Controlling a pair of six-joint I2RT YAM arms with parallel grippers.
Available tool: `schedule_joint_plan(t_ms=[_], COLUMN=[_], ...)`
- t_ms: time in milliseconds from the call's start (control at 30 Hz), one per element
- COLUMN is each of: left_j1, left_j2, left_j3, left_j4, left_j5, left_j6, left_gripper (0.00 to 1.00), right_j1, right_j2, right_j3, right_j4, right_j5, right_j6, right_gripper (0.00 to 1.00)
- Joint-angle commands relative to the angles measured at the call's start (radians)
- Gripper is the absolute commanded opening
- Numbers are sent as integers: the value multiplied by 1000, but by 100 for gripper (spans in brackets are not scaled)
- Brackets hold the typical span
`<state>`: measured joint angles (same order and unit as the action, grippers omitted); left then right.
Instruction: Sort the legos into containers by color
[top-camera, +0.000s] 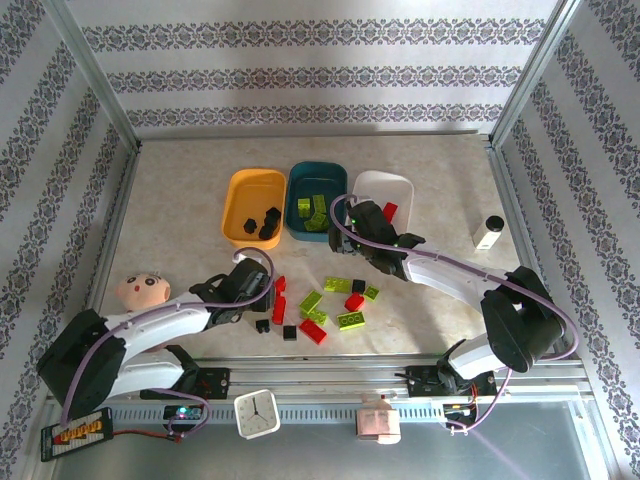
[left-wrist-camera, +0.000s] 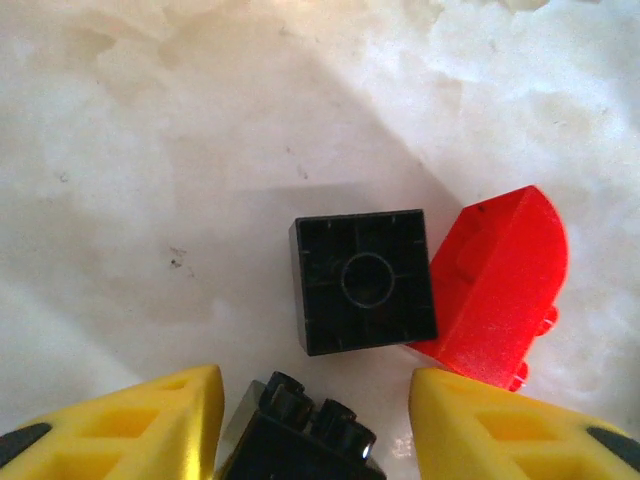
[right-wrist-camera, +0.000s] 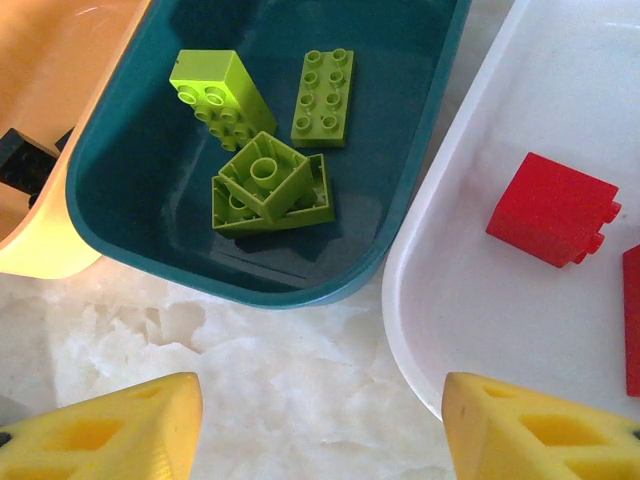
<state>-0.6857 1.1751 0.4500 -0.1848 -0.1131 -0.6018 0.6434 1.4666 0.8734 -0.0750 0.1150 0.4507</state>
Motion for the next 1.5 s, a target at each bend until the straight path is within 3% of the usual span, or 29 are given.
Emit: schedule_joint_plan(t_ms=[0, 267, 433, 600, 700, 800, 967, 1267, 1467], left_j1=[7, 8, 6, 10, 50, 138, 297, 398, 404], left_j2=[-22, 14, -48, -170, -169, -86, 183, 574, 661], left_j3=[-26, -41, -19, 77, 188, 307, 501, 776, 851], left_j4=[-44, -8, -48, -141, -169, -149, -92, -115, -126], left_j5=[-3, 18, 43, 38, 17, 49, 120, 117, 150], left_j6=[-22, -25, -27, 2, 64, 128, 193, 210, 181], left_gripper=[48, 38, 30, 29, 29, 29, 27, 24, 42], right_j1=[-7, -7, -11, -15, -15, -15, -15, -5, 26], right_j2=[-17, -13, -23, -46, -58, -66, -92, -172, -214], right_j3=[-6, -8, -11, -22, -33, -47, -73, -134, -175], right_j4=[21, 21, 20, 20, 20, 20, 7, -28, -59], right_j5=[-9, -10, -6, -7, -7, -8, -9, -31, -63], right_j6=[24, 30, 30, 36, 42, 44, 48, 48, 34], right_gripper=[65, 65, 65, 65, 65, 65, 65, 66, 69])
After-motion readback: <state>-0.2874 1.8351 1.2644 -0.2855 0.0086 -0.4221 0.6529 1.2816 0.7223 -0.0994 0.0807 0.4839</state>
